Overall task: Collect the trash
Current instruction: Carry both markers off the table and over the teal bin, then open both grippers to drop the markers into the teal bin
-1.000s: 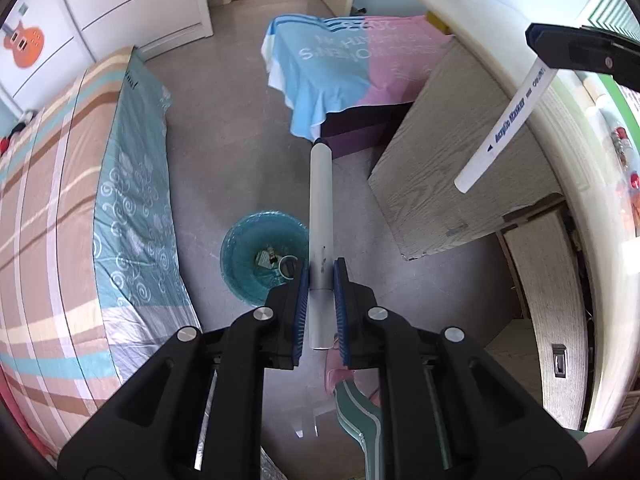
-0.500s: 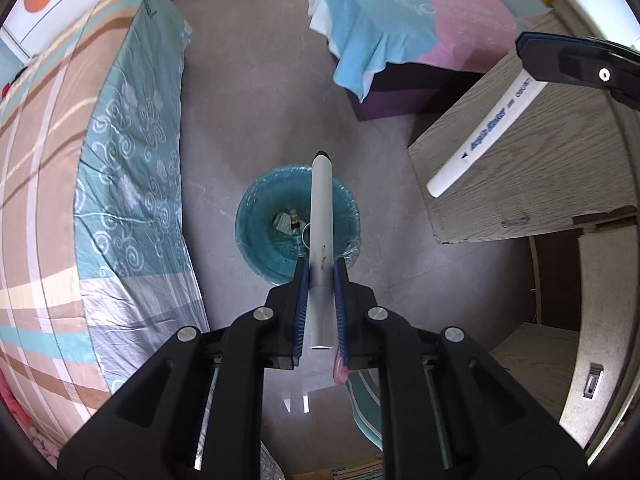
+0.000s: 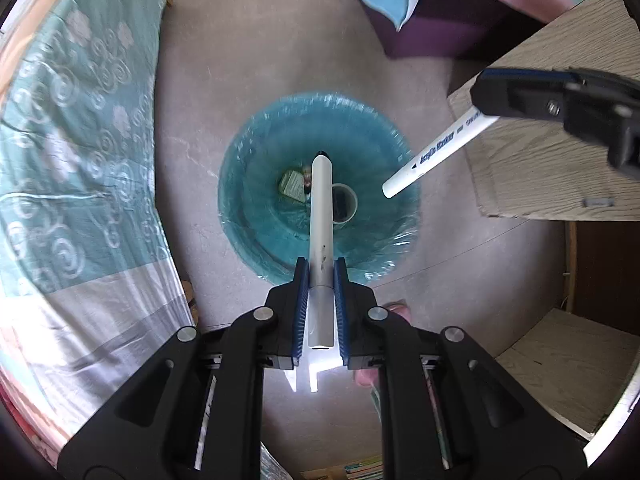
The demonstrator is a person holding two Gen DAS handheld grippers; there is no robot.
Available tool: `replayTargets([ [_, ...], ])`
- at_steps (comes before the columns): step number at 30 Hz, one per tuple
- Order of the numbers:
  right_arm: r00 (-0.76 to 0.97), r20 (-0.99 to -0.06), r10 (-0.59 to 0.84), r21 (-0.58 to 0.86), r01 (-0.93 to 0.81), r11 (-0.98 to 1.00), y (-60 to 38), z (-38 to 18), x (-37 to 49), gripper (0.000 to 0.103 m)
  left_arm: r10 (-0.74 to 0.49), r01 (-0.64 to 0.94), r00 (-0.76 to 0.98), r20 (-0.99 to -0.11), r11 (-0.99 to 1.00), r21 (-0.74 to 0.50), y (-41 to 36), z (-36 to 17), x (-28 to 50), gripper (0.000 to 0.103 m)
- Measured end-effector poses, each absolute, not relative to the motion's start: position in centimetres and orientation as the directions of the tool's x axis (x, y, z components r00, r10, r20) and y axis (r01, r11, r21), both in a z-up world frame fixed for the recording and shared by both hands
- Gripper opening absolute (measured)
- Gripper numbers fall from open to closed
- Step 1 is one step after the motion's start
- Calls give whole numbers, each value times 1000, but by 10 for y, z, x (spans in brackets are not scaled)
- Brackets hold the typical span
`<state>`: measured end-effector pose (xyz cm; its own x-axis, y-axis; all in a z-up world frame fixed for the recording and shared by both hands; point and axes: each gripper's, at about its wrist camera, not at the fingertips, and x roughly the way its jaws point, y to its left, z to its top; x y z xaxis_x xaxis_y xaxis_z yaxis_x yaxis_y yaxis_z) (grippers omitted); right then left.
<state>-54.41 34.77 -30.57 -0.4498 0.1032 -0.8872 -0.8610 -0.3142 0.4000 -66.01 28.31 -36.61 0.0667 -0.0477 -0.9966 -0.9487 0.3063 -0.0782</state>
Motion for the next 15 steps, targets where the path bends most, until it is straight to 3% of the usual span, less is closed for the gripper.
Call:
replayTargets([
  [7, -435, -899, 47, 411, -877, -247, 334, -385, -555, 14, -91, -942, 30, -995, 330, -58, 286, -421, -662, 11],
  [15, -435, -900, 9, 426, -884, -194, 321, -431, -561, 15, -104, -928, -25, -994, 373, -15, 288, -459, -658, 11],
])
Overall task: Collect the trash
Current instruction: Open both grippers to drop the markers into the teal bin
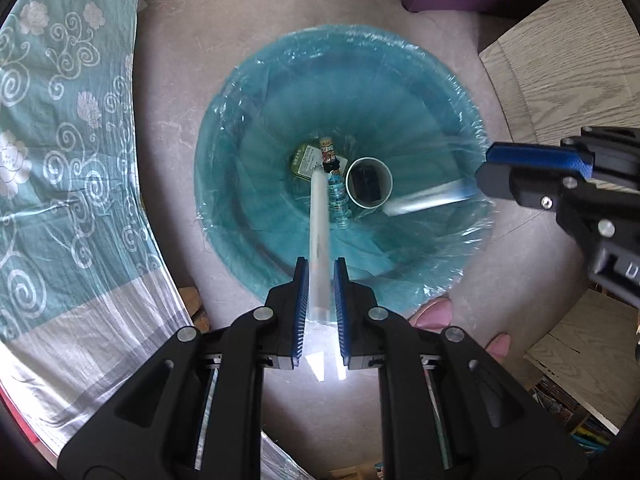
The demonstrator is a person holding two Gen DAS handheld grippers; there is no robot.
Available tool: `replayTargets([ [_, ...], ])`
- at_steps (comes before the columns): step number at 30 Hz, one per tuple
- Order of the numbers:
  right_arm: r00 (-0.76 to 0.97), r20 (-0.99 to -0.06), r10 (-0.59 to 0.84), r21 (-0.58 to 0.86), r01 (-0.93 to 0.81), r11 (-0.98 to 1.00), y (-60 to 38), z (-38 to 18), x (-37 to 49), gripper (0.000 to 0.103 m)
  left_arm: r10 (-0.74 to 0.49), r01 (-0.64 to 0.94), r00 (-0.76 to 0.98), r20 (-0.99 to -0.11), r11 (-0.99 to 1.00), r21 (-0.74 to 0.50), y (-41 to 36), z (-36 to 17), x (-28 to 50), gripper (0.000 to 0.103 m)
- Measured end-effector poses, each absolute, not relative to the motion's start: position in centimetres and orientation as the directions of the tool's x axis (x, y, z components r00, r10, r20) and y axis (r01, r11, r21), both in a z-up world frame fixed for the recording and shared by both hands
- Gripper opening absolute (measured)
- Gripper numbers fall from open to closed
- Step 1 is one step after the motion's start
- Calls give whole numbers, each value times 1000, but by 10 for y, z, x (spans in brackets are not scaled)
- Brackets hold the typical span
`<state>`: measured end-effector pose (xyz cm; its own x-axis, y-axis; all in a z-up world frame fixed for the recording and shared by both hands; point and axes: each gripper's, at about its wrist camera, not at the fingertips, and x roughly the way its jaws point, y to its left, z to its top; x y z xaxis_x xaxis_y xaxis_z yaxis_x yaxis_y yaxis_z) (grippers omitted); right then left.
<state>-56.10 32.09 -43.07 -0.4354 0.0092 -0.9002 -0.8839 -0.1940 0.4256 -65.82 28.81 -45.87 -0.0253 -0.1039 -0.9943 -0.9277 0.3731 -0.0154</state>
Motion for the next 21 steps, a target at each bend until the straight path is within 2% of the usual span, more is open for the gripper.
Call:
replayTargets([
  [2, -442, -897, 2, 434, -883, -178, 319, -437, -560, 17, -107, -926, -33, -994, 377, -10, 290, -464, -658, 13],
  [3, -443, -896, -1, 437, -883, -171, 319, -440, -560, 23, -114, -927, -33, -993, 374, -12, 290, -466, -658, 19],
  [4, -444, -896, -1, 438, -884, -166, 317, -441, -558, 39, -125, -930, -37, -992, 368, -11, 291, -468, -658, 28],
  [5, -446, -895, 1, 440, -884, -160, 317, -441, -557, 45, -119, -931, -52, -992, 364, 5, 291, -468, -659, 48],
  [6, -445, -895, 13, 438, -886, -154, 317, -439, -555, 47, -100, -932, -64, -993, 361, 23, 291, -464, -659, 54],
  [10, -463, -885, 45, 454, -882, -128, 316, -427, -544, 48, -76, -942, -66, -995, 332, 37, 292, -450, -663, 55],
  [14, -460, -885, 78, 450, -886, -116, 320, -406, -532, 50, -60, -978, -26, -998, 210, 13, 293, -422, -679, 57],
  [21, -466, -862, 198, 443, -883, -154, 330, -323, -515, 51, 15, -978, -17, -1000, 206, 19, 292, -360, -672, 59],
])
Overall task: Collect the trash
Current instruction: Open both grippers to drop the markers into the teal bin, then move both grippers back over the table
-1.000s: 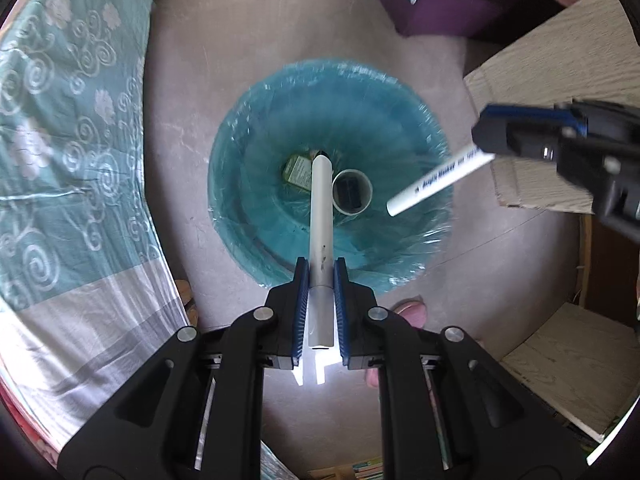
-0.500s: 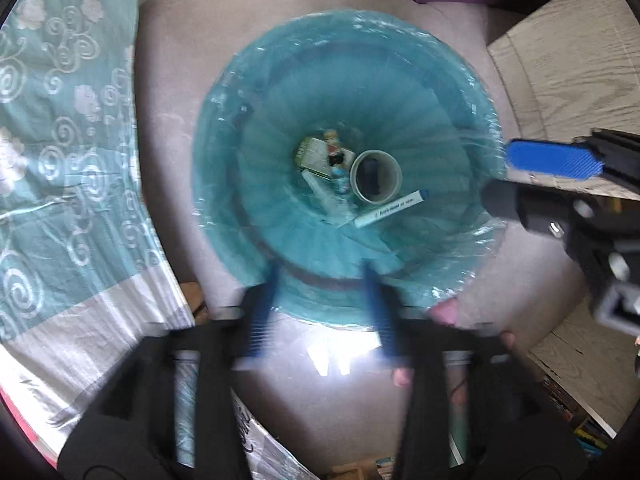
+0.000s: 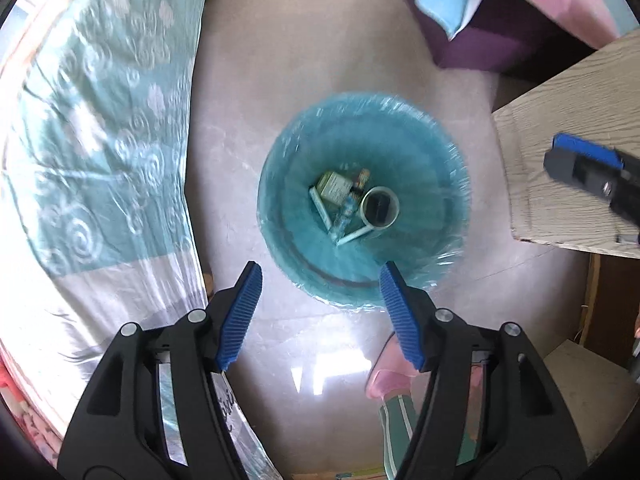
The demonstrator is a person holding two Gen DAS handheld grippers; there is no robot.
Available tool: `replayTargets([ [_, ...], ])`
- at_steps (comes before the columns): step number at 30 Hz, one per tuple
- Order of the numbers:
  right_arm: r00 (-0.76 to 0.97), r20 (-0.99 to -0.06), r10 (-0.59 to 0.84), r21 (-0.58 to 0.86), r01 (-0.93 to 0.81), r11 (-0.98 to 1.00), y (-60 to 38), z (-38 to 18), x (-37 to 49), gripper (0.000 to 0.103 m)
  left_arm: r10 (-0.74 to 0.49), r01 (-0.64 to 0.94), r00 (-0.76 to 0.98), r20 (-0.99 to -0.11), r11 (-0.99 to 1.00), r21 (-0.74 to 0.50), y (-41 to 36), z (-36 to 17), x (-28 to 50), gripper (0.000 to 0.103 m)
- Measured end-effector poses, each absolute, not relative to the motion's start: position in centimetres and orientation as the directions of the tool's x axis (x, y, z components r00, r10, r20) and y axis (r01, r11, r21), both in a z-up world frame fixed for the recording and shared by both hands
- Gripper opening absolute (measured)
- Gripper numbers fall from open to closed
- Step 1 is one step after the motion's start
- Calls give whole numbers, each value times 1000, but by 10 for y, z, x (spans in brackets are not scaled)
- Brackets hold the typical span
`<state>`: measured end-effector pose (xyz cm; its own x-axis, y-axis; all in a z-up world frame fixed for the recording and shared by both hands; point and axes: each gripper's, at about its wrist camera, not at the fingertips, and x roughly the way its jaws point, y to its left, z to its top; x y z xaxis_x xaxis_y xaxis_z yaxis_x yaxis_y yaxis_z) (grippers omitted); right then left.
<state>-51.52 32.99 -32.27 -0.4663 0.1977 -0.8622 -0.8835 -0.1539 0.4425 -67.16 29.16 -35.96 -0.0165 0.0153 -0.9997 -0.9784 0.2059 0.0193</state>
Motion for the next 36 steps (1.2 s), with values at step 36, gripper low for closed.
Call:
replayTargets([
  [36, 43, -669, 742, 256, -924, 284, -66, 157, -175, 77, 317, -570, 539, -780, 820, -60, 184, 93, -315, 70],
])
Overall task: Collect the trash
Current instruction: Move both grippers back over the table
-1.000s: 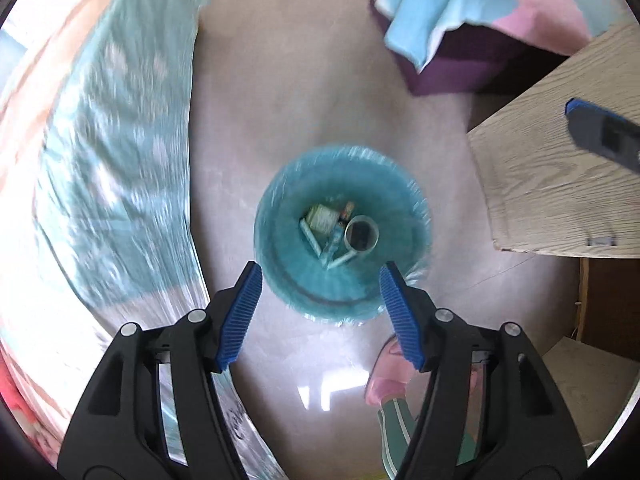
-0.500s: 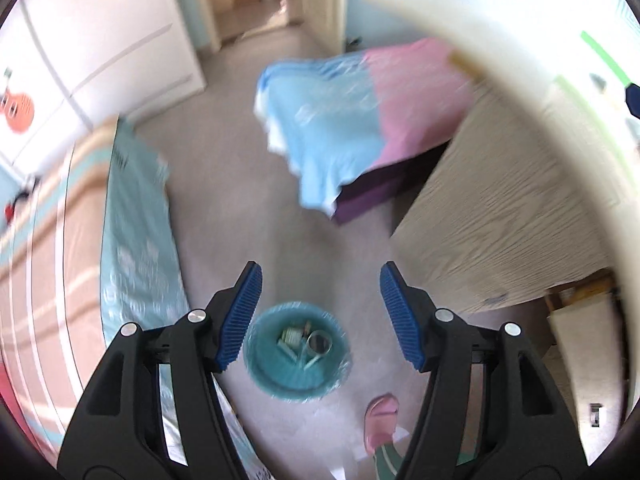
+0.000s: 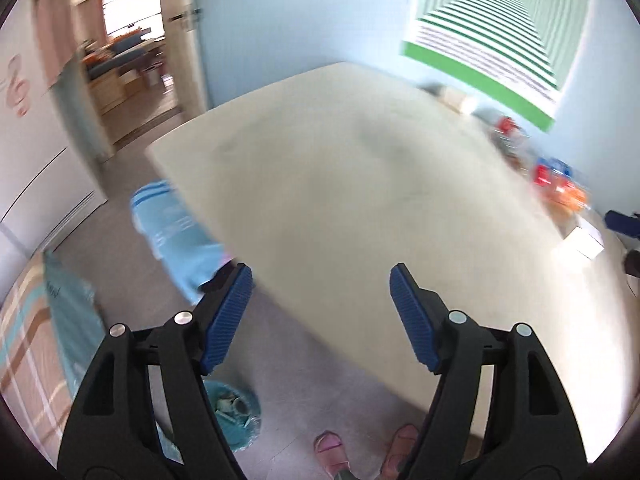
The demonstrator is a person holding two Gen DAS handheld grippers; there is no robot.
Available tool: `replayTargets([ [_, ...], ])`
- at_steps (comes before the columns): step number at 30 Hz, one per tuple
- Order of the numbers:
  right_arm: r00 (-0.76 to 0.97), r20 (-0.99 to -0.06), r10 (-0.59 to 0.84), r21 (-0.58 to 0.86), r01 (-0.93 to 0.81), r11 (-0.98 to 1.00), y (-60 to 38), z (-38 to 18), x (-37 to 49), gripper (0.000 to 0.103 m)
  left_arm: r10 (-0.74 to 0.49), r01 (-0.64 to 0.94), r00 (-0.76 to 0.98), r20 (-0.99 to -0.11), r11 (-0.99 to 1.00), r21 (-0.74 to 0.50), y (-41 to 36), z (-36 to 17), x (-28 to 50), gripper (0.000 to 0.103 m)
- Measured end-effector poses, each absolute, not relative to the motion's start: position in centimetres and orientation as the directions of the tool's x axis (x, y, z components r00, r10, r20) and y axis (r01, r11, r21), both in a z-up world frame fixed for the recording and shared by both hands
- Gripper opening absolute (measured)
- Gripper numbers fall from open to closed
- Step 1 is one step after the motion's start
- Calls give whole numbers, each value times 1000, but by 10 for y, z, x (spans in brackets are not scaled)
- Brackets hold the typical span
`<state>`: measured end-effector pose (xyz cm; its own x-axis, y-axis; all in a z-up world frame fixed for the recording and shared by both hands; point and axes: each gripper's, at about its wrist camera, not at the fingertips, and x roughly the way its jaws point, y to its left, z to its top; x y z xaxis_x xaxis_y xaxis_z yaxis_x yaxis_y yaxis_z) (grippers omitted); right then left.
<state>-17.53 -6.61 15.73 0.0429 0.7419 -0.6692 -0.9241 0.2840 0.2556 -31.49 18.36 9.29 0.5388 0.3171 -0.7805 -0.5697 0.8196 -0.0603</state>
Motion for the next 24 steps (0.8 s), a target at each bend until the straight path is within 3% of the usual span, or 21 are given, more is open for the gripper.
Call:
replayTargets([
  [13, 308, -727, 614, 171, -784, 597, -257, 135, -93, 85, 115, -164, 602, -790, 986, 18, 47, 113, -177, 88],
  [24, 322, -759, 565, 161, -749, 643, -303, 110, -61, 85, 75, -37, 606, -792, 997, 67, 7, 114, -112, 92],
])
